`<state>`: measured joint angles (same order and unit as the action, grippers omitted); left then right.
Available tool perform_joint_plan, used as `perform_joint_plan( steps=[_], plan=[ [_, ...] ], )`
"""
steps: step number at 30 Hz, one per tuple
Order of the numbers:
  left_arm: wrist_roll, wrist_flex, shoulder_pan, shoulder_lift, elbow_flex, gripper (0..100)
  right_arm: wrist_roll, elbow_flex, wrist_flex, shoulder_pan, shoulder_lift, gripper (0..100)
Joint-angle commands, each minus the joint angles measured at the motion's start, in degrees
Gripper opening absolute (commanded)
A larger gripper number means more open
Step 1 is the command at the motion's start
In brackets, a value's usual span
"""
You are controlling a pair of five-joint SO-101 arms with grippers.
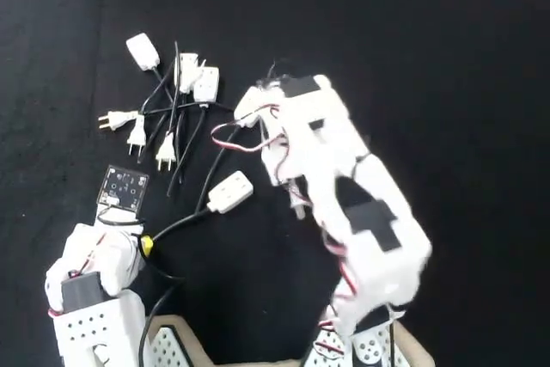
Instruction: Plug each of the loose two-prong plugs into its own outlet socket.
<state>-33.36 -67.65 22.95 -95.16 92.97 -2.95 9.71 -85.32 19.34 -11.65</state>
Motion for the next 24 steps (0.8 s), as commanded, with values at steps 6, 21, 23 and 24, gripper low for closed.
perform_joint_plan(
  steps=[6, 21, 23, 24],
  plan=[
    [-0.53, -0.53, -0.57, -0.35, -0.57, 25, -4.84, 21.93, 15.47, -0.97, 34.07, 1.1],
    [-0.53, -1.67, -0.66, -0.35, -0.92, 25, -1.14, 45.14, 45.45, 6.15, 46.46, 1.1],
    [-0.53, -1.67, -0.66, -0.35, -0.92, 25, -0.18, 45.23, 46.42, 6.86, 46.46, 1.1],
    [-0.53, -1.67, -0.66, -0.35, -0.92, 25, 0.53, 45.23, 47.21, 7.82, 46.46, 1.1]
  ],
)
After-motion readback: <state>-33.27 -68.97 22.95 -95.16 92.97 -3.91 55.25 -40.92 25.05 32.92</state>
